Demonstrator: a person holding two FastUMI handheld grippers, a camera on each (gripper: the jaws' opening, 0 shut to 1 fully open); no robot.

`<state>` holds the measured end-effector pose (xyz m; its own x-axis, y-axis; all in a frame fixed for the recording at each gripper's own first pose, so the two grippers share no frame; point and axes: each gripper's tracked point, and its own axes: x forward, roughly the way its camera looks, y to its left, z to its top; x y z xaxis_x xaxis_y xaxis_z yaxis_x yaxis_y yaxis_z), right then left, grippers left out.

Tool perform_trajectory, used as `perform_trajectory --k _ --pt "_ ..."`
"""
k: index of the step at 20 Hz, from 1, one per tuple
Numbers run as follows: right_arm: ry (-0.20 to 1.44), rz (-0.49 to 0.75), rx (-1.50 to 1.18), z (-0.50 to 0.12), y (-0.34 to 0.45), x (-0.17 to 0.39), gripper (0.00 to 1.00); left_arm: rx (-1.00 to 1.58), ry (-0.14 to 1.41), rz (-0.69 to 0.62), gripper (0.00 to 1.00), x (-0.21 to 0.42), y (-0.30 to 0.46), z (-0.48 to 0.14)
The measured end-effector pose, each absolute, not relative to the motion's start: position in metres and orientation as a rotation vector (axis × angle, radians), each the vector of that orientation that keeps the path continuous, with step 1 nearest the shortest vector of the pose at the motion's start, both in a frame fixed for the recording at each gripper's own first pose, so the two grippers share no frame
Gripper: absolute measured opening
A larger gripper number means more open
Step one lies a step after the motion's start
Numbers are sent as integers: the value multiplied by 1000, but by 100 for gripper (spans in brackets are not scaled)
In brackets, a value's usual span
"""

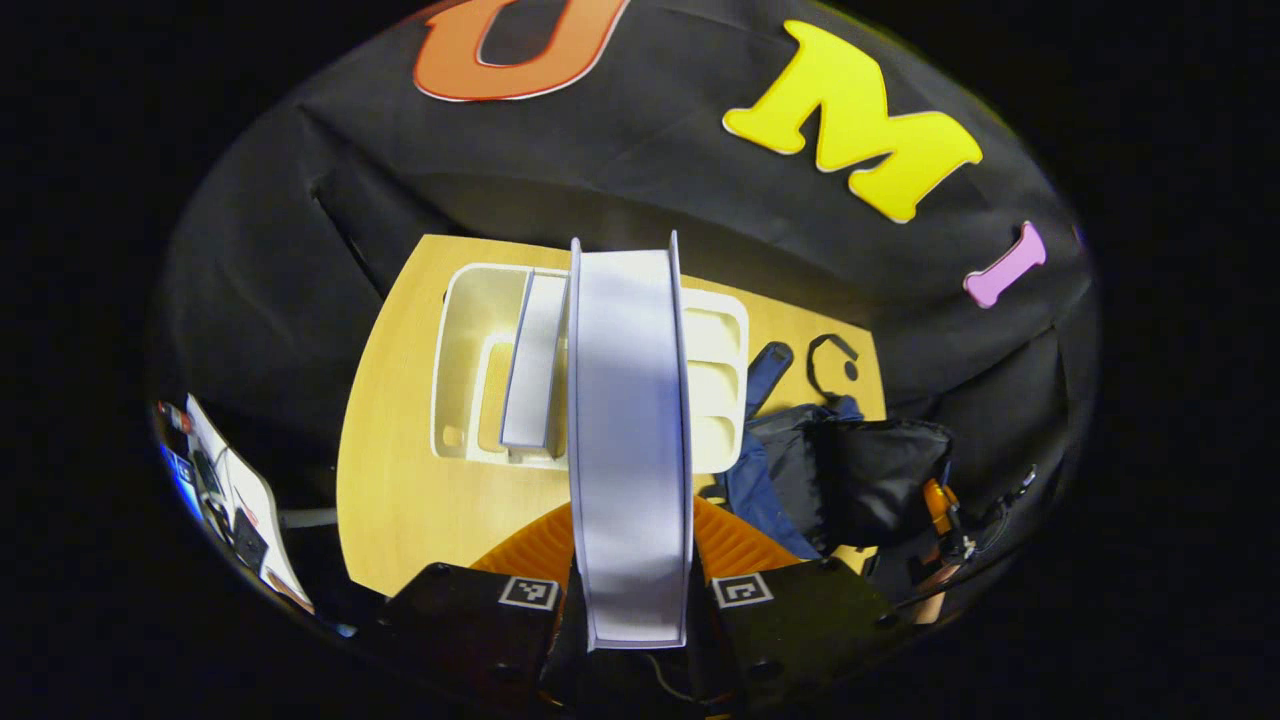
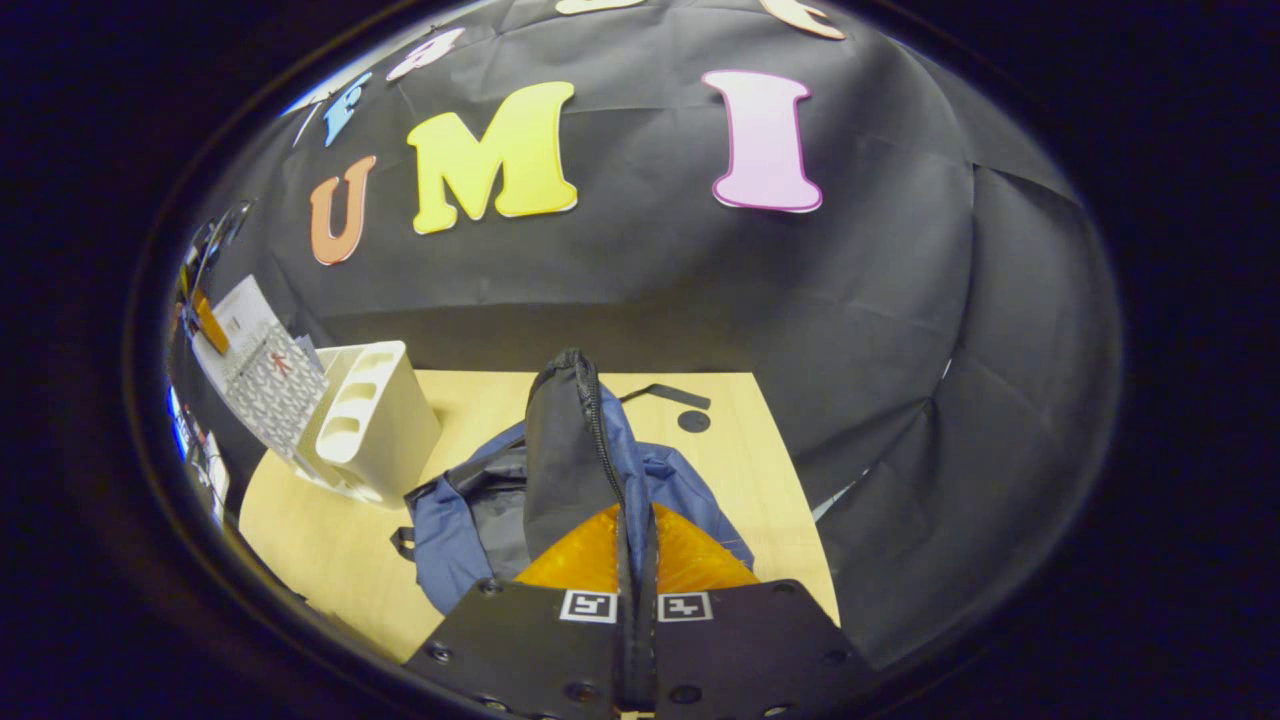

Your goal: Open the schoolbag, grab two books from the bookshelf and put them into the schoolbag.

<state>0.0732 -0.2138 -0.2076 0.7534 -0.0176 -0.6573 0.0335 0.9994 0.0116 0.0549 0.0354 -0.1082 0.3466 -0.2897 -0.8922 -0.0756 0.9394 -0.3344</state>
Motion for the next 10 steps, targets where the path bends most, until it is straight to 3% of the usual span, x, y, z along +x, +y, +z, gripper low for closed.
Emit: perform_trajectory --k 3,4,5,10 --pt "722 -27 19 -204 -210 72 0 -561 1171 -209 41 29 6 -95" --pt "723 -27 9 -203 -208 71 0 -633 1161 -243 46 21 -8 -91" --pt "724 -25 -2 -203 -207 70 0 -680 1147 -279 41 16 -19 -91" --pt "730 -30 -33 -200 -201 66 0 -753 1093 -433 41 -16 -94 -123"
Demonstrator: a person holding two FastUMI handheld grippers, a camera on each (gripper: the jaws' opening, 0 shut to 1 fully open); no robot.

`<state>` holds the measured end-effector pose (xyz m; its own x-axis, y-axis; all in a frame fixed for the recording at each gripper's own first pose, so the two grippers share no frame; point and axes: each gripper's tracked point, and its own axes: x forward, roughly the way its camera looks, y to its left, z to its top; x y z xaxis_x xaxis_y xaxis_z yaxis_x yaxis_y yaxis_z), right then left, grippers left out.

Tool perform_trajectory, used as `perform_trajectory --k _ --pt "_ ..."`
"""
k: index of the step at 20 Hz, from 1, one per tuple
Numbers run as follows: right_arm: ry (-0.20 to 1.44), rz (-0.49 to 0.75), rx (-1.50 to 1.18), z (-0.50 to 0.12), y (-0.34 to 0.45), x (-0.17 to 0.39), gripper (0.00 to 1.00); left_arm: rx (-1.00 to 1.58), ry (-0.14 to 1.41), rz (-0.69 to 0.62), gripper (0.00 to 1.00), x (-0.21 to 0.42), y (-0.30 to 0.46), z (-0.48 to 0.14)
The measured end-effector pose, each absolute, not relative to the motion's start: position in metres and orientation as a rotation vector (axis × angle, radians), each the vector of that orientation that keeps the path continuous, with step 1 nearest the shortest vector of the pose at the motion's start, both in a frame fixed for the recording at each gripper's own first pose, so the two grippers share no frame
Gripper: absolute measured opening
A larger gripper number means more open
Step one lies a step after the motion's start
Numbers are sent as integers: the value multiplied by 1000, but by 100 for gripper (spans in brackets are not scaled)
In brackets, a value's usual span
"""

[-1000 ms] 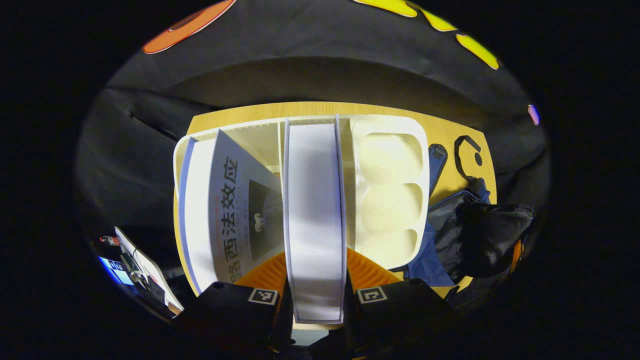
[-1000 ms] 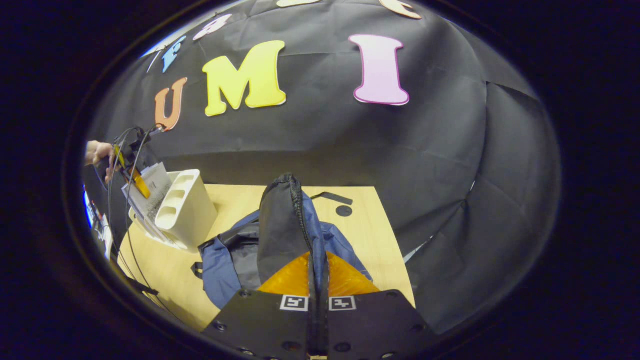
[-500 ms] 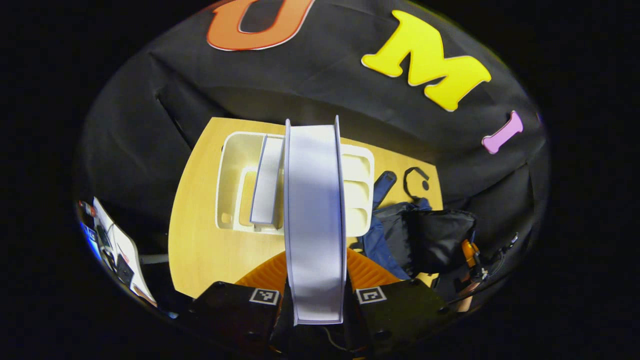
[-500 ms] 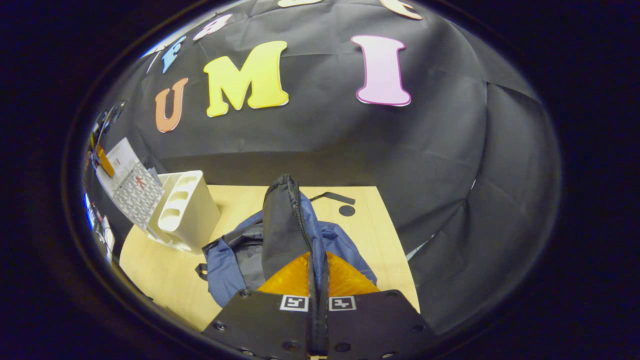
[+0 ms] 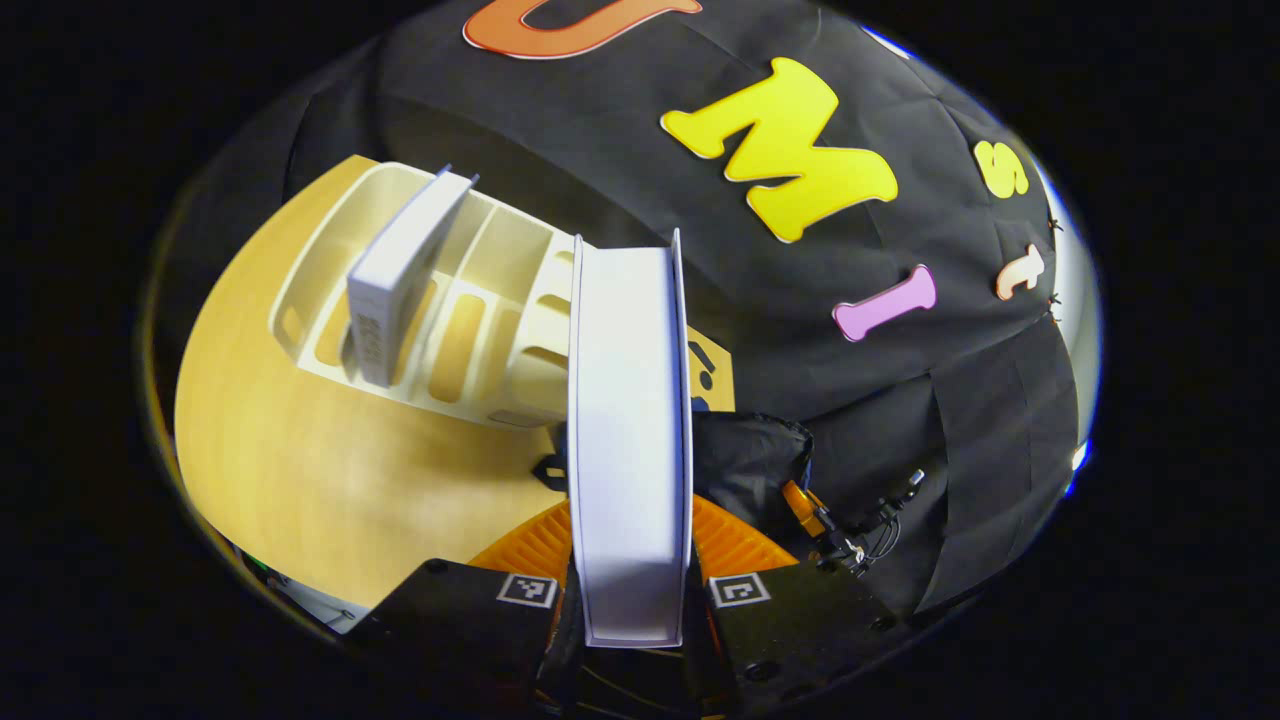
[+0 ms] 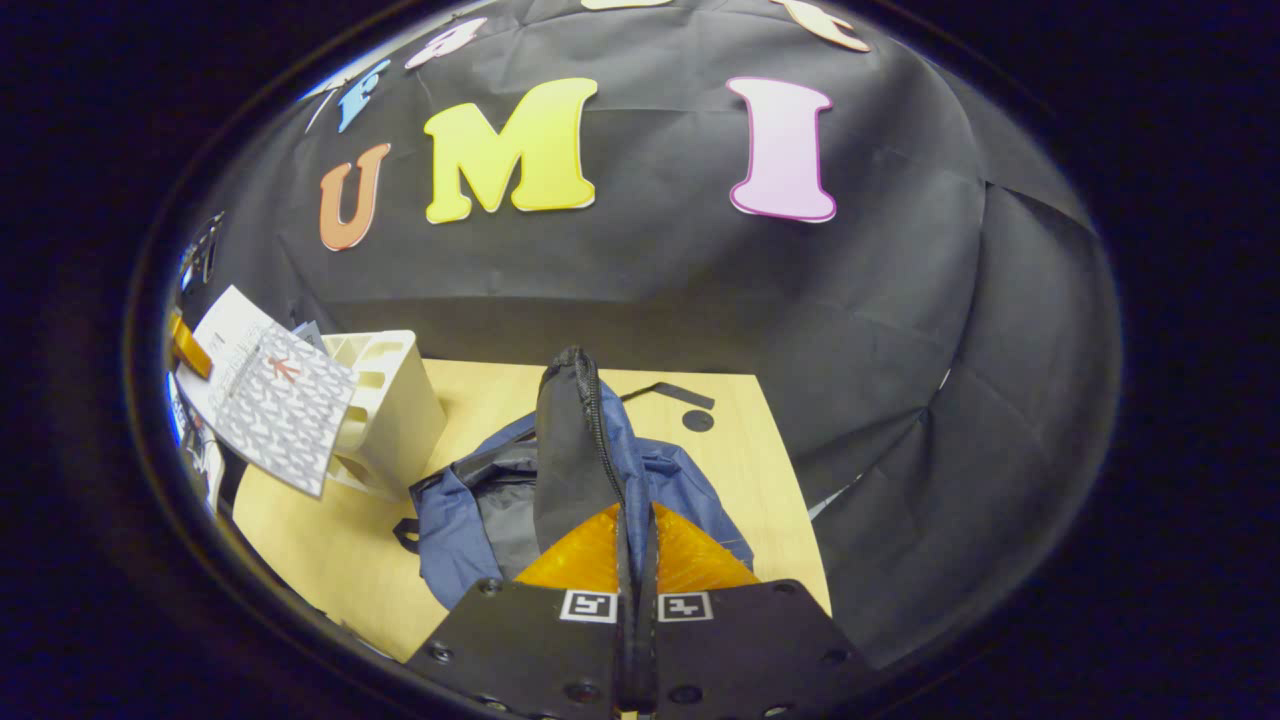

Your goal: Open the schoolbag, grab two books from the bookshelf and put them into the schoolbag.

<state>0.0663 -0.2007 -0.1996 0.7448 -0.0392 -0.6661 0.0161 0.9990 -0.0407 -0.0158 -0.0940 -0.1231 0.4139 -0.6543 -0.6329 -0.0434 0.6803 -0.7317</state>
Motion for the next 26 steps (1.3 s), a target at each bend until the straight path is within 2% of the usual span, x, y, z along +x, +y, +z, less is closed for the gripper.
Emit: perform_trajectory --k 3,10,15,26 --pt "737 -36 -30 -200 -200 65 0 -809 1061 -515 41 -27 -156 -146" --pt "760 -47 -12 -203 -201 63 0 -822 1092 -493 41 -30 -237 -240" --pt "769 -40 5 -196 -200 64 0 -838 1109 -510 41 -28 -276 -282" --pt "766 -31 -18 -184 -196 68 0 -988 1103 -613 41 2 -364 -318"
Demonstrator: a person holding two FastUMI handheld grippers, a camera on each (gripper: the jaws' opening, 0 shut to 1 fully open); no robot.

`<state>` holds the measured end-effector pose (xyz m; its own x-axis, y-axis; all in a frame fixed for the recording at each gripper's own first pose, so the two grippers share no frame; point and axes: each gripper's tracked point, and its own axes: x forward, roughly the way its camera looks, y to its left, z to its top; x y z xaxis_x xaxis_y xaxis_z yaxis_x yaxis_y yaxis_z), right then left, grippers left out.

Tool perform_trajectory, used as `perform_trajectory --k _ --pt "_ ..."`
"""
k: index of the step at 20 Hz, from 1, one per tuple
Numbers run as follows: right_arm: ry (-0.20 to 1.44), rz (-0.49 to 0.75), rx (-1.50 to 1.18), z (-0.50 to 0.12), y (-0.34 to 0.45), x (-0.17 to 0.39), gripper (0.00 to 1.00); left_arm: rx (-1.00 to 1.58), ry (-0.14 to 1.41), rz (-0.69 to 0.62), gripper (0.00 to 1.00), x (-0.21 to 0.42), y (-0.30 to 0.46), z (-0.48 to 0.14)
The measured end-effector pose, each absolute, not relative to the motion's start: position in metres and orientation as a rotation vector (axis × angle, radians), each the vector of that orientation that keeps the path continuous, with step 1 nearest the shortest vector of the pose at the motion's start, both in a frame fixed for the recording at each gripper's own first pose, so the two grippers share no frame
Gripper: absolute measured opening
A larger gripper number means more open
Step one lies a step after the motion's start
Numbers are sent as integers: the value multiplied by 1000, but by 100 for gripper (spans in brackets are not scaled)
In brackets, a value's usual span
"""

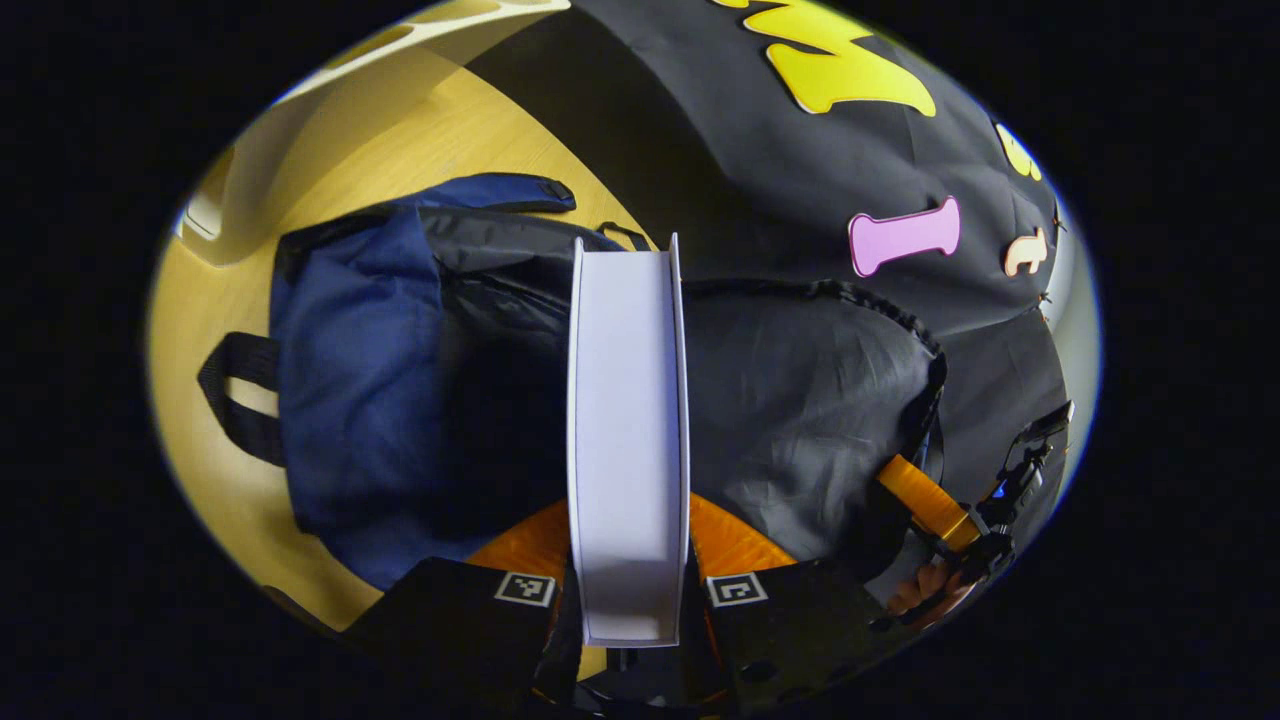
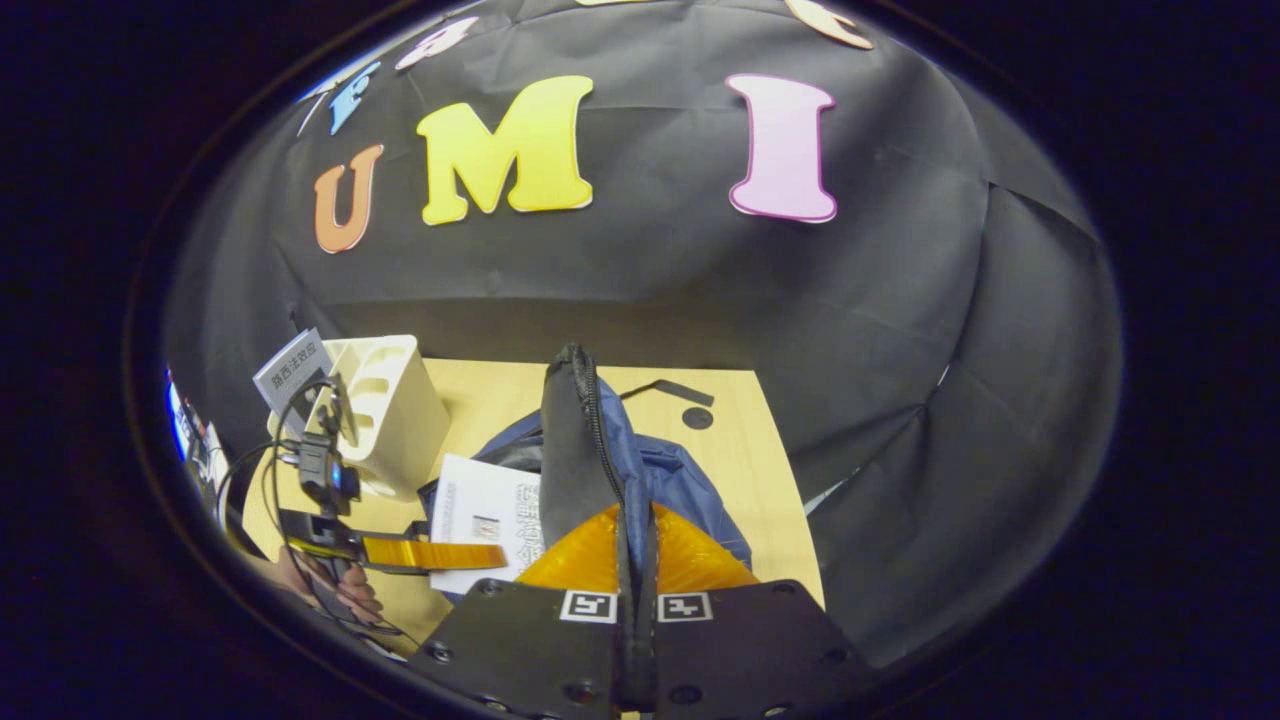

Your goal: Open the schoolbag, grab two books from the bookshelf and put them into the schoolbag.

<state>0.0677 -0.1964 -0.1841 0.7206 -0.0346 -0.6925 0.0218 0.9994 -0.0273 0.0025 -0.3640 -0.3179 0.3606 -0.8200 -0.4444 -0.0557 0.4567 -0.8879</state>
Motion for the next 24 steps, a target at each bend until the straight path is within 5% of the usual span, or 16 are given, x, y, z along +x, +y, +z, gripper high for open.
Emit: perform_trajectory --k 10,11,13,15,16,19,20,21,24 --pt "783 -7 -19 -192 -182 72 0 -1114 1187 -628 46 2 -389 -356" --pt "789 -4 -14 -193 -181 71 0 -1093 1208 -608 51 1 -385 -362" --pt "797 1 -10 -197 -179 69 0 -1042 1258 -553 75 -1 -379 -378" --pt "804 3 -10 -200 -177 69 0 -1016 1320 -497 61 -3 -373 -384" --pt "805 3 -10 -201 -175 69 0 -983 1346 -465 78 -4 -369 -385" --pt "809 7 -16 -204 -172 68 0 -806 1372 -409 83 -10 -350 -378" --pt "810 8 -18 -206 -170 69 0 -736 1375 -391 99 -10 -342 -376" --pt "808 9 -21 -206 -169 68 0 -663 1369 -375 87 -10 -331 -370" --pt "799 11 -31 -206 -164 68 0 -388 1253 -345 87 3 -287 -353"
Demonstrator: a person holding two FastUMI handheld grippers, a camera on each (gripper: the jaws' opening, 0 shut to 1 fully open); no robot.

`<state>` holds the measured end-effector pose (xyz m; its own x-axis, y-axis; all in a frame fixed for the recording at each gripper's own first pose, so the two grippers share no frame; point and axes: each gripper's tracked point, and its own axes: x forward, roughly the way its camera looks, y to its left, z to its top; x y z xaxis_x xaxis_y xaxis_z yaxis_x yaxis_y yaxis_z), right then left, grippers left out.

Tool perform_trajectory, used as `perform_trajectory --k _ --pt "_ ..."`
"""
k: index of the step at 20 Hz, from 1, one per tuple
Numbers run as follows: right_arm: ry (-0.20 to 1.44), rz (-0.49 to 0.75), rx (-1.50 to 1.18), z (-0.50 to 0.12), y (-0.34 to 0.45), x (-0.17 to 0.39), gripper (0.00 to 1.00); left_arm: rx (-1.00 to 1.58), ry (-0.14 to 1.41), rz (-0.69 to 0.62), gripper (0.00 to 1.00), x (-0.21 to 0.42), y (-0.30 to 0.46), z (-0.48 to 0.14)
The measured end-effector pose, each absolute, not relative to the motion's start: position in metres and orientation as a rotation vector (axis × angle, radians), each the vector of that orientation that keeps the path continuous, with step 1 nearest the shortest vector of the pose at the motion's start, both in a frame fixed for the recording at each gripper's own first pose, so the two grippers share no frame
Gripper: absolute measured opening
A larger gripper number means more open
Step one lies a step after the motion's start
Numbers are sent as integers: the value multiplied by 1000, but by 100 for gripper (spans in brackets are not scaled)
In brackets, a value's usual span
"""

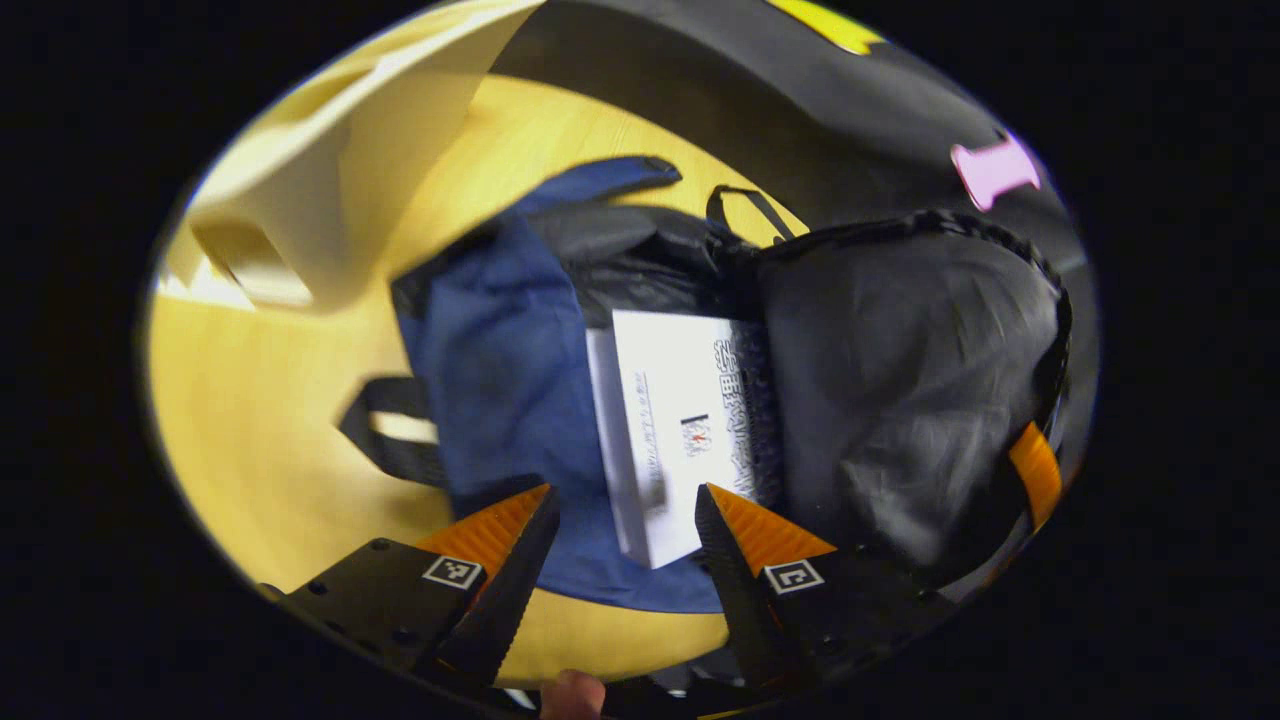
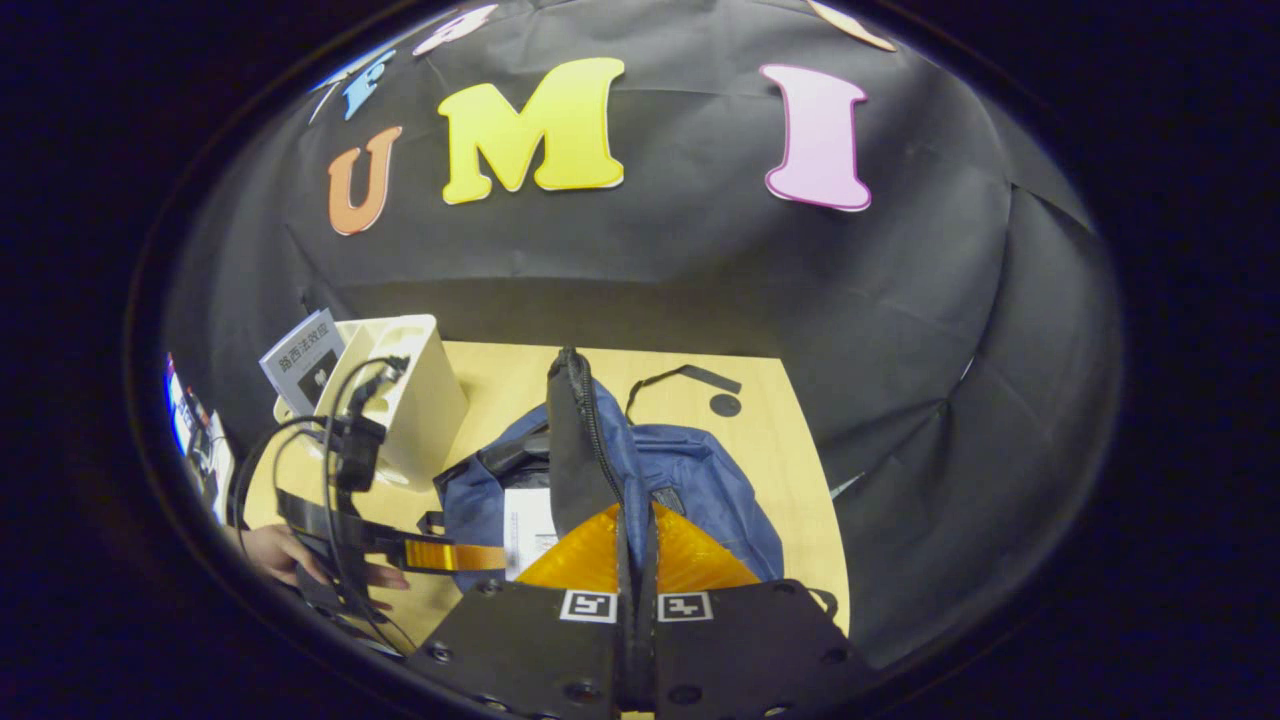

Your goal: Open the schoolbag, grab two books from the bookshelf and put them into the schoolbag.

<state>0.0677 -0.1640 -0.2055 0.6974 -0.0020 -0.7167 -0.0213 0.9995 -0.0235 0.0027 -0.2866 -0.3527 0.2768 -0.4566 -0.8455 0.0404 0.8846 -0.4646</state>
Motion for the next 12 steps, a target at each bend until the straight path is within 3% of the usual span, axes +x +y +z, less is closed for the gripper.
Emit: perform_trajectory --k 6,12 --pt "775 19 -39 -204 -150 65 0 -78 1039 -255 87 20 -194 -280" --pt "756 21 -62 -202 -143 63 0 -5 924 -134 86 14 -99 -203"
